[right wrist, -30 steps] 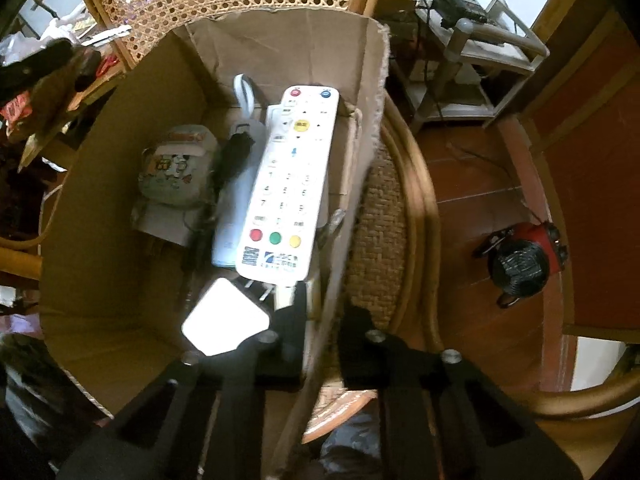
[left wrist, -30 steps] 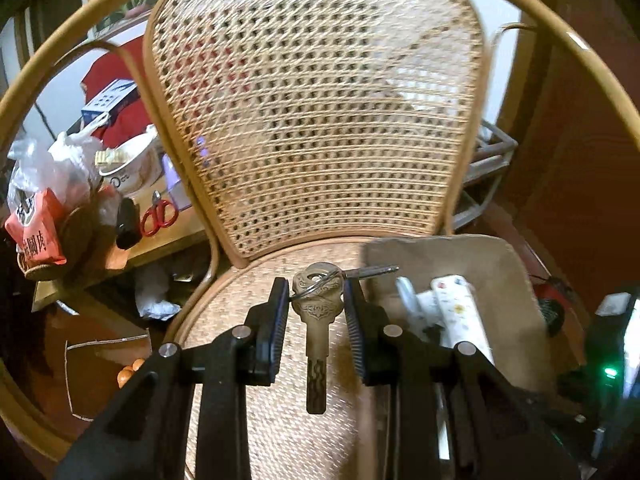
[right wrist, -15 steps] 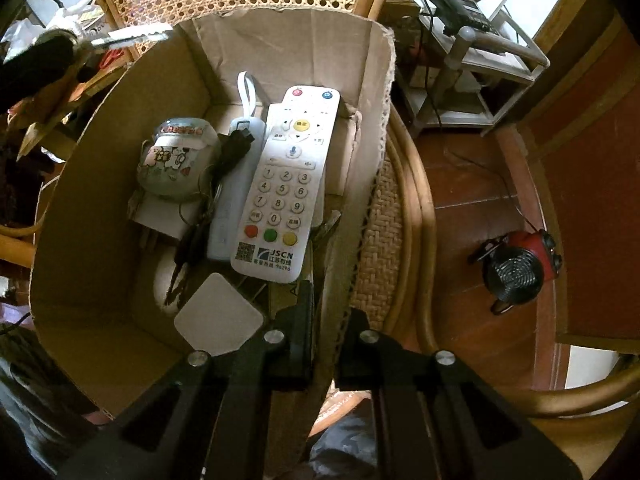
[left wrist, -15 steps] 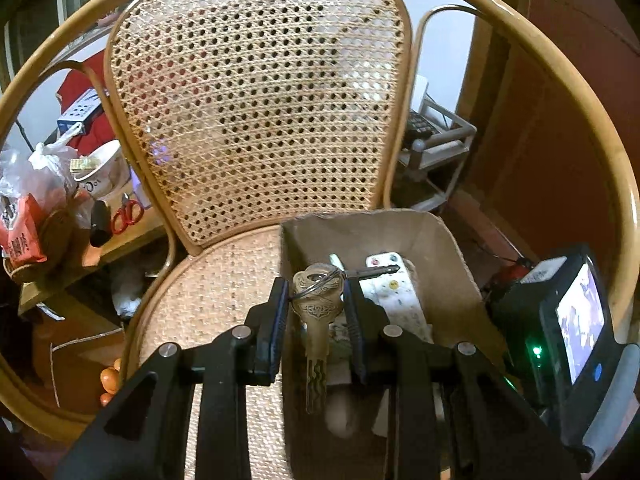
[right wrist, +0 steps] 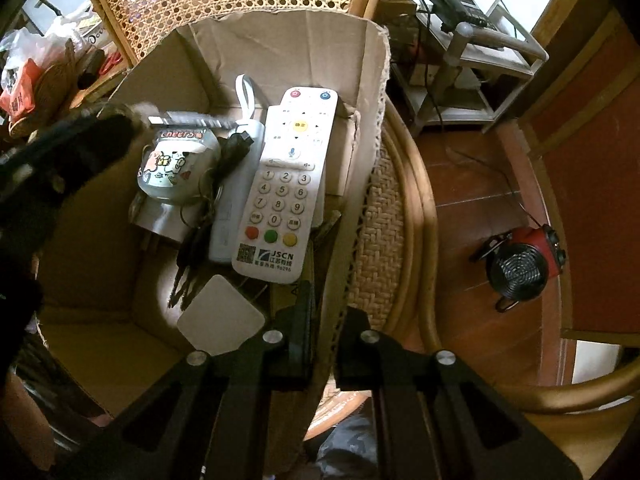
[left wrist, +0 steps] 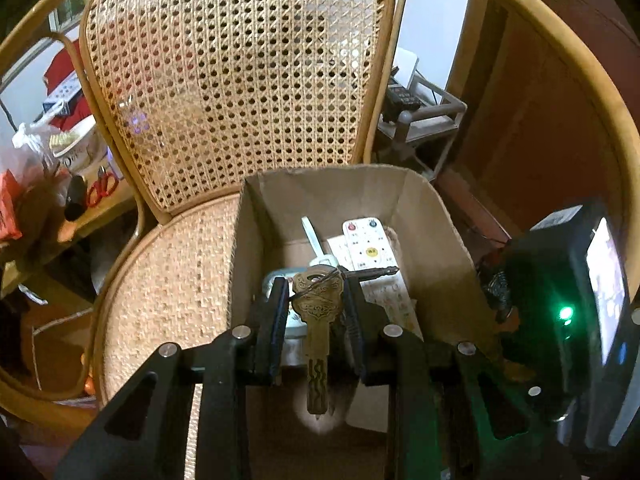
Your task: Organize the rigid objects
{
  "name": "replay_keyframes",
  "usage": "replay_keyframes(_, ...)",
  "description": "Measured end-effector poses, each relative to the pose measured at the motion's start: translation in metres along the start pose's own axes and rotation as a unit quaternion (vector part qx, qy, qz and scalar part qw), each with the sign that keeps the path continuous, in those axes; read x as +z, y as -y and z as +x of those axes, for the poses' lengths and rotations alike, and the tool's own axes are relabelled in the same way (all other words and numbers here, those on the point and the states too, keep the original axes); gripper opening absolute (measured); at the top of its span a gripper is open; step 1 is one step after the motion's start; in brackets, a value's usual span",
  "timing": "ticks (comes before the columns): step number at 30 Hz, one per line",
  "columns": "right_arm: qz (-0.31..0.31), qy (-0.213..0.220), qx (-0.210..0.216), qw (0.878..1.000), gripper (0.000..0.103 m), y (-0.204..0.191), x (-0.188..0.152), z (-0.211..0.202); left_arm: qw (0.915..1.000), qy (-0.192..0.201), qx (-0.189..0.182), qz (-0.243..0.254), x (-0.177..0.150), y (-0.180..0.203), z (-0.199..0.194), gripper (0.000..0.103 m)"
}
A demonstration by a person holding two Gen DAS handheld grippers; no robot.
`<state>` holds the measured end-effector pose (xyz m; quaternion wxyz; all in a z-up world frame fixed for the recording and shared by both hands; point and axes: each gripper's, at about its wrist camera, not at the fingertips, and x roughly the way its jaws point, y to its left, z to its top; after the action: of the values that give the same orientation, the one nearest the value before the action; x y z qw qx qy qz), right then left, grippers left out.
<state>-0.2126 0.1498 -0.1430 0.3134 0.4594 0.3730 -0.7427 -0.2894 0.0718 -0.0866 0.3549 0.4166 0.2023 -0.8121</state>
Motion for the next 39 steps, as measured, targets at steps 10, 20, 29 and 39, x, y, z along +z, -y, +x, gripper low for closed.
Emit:
replay_keyframes(10, -0.008, 0.003, 0.0, 1.0, 0.01, 0.001, 0.0, 0.0, 0.9994, -0.014, -0.014, -0.029, -0.006, -0.008, 0.015, 0.094)
replay_keyframes(20, -0.007, 0.008, 0.01, 1.0, 0.011, 0.008, 0.0, 0.005, 0.9993, -0.012, 0.005, -0.035, -0.009, 0.0, 0.012, 0.095)
replay_keyframes(29, -0.006, 0.022, 0.011, 1.0, 0.012, 0.011, -0.001, -0.003, 0.999, 0.005, 0.008, -0.043, -0.007, -0.003, 0.001, 0.103)
replay_keyframes(39, -0.017, 0.16, 0.037, 0.986, 0.083, -0.011, -0.018, -0.067, 0.9943, 0.071, 0.045, -0.065, -0.003, -0.037, -0.048, 0.103)
